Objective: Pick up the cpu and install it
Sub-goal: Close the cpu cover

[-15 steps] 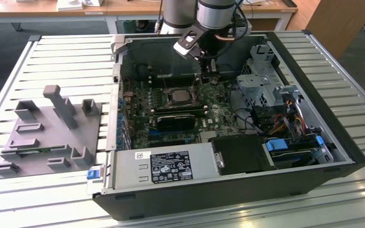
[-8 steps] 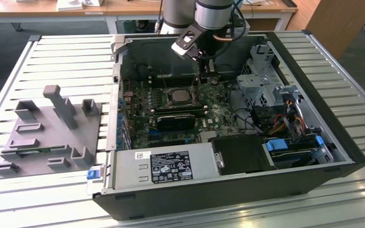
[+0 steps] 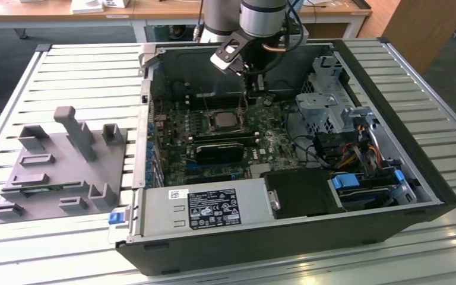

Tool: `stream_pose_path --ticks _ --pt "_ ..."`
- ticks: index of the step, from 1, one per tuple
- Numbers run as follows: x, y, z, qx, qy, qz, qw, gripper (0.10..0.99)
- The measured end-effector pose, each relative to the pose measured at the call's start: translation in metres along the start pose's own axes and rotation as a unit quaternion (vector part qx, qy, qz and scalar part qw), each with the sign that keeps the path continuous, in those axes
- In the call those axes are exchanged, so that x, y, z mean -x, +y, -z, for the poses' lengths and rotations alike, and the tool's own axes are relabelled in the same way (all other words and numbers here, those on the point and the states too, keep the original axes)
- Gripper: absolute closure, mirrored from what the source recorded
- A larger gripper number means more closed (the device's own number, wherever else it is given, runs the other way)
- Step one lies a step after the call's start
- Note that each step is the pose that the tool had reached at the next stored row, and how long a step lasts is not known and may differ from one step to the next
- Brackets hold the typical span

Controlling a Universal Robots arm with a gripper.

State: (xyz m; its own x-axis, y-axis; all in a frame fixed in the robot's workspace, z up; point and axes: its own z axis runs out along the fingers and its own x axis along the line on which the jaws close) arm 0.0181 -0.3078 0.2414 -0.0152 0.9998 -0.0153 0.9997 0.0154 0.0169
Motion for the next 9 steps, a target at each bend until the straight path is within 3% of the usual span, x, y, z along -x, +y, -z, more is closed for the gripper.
stream_pose_path --ticks 9 --pt "-0.0001 -0.0051 -0.0003 0.0 0.0003 0.0 1.0 0.98"
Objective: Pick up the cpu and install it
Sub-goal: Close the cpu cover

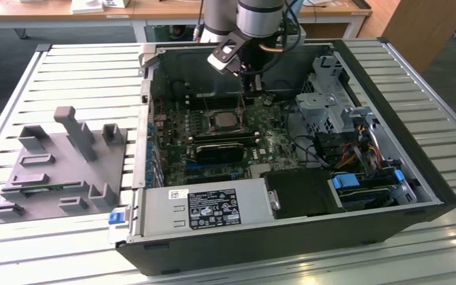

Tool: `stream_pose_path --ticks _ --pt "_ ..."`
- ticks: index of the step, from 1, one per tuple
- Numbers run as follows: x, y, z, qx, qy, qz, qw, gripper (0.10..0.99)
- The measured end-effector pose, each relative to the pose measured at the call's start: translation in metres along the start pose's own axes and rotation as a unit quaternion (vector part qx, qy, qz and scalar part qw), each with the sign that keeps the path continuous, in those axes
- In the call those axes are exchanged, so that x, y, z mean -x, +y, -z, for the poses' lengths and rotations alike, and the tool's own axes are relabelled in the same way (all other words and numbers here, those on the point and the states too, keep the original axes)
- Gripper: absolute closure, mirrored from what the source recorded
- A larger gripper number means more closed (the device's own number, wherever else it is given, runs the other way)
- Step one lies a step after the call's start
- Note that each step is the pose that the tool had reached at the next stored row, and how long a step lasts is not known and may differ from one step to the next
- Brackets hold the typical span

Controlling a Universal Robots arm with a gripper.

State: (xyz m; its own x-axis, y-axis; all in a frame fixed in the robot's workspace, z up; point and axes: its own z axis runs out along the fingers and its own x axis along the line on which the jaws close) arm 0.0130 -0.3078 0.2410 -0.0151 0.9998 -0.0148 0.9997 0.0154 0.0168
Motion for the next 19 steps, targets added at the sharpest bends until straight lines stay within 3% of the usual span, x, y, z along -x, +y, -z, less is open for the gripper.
stream_pose_path --ticks 19 --pt "-0.0001 -0.0092 -0.0001 0.0 0.0001 0.0 1.0 0.98"
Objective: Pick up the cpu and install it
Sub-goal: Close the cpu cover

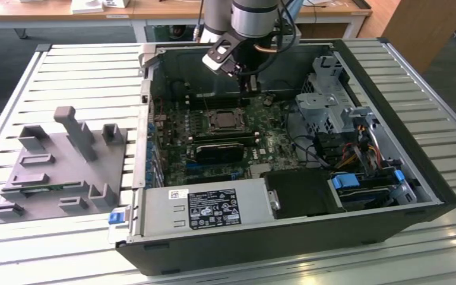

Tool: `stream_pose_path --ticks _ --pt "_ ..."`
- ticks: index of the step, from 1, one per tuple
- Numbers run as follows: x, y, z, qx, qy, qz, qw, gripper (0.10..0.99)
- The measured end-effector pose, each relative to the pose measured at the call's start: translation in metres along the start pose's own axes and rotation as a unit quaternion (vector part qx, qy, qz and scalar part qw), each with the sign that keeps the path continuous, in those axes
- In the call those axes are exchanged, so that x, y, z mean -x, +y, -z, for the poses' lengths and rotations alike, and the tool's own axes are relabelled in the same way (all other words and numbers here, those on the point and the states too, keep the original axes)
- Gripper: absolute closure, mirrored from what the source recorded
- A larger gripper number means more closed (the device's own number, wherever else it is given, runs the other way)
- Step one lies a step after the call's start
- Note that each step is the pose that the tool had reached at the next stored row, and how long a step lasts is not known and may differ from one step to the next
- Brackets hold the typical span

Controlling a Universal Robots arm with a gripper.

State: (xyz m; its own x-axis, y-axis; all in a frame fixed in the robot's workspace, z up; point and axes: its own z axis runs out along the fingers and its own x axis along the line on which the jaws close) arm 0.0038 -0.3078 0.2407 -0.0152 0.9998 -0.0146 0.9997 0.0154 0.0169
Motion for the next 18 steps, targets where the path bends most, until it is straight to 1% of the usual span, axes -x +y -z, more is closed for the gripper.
stream_pose_path --ticks 8,18 --pt "-0.0001 -0.0065 -0.0002 0.0 -0.0001 0.0 1.0 0.98" --pt "-0.0002 -0.0122 -0.0008 0.0 0.0 0.0 1.0 0.98"
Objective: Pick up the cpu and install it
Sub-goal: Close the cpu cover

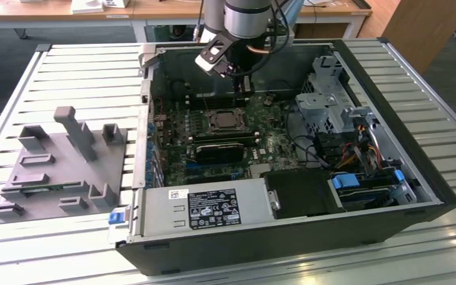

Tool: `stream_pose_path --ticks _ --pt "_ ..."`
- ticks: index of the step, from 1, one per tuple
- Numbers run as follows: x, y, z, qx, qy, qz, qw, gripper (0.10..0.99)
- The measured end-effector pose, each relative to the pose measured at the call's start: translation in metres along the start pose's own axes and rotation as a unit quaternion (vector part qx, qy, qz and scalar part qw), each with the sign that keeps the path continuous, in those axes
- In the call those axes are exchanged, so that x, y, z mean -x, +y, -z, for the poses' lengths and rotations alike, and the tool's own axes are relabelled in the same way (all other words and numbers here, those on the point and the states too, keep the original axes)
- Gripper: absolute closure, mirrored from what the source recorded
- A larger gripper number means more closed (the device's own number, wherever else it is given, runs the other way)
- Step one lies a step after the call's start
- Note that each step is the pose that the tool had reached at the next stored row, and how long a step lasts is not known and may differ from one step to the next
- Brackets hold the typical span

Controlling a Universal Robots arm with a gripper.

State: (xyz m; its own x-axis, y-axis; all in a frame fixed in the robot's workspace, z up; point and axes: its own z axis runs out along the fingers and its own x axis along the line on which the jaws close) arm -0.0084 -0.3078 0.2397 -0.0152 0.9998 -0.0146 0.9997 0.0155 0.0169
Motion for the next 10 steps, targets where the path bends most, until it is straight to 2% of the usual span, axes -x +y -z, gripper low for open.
stream_pose_path --ticks 10 --pt "-0.0001 -0.0085 -0.0008 0.0 0.0 0.0 1.0 0.98"
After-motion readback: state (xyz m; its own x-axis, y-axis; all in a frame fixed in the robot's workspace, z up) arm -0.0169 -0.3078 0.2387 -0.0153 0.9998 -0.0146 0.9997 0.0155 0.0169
